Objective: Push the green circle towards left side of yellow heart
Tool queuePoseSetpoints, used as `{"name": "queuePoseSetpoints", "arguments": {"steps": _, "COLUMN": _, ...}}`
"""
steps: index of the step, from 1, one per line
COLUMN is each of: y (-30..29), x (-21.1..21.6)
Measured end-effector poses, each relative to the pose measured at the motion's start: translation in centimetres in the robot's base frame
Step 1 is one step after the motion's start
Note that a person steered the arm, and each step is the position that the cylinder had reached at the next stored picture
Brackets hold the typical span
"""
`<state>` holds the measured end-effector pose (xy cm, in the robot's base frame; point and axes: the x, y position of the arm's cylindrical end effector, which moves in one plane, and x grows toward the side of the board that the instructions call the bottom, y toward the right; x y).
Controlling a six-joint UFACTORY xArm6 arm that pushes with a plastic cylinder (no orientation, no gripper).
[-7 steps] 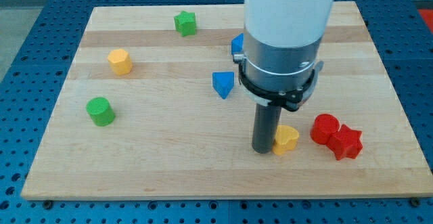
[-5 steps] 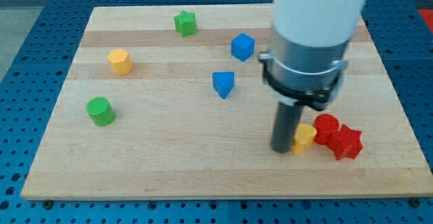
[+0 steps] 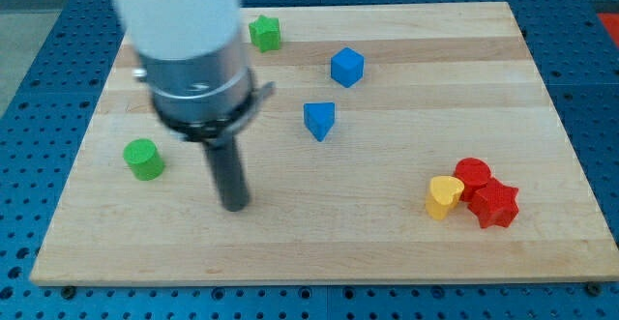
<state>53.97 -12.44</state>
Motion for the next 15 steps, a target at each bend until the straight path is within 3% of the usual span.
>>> {"name": "queuePoseSetpoints", "arguments": {"steps": 1, "y": -6.8, "x": 0.0}}
{"name": "queuePoseSetpoints", "arguments": {"steps": 7, "y": -14.5, "x": -6.4}}
{"name": "queuePoseSetpoints", "arguments": {"steps": 11, "y": -5.2, "x": -6.3}}
{"name": "queuePoseSetpoints", "arguments": {"steps": 15, "y": 12.0, "x": -4.7}}
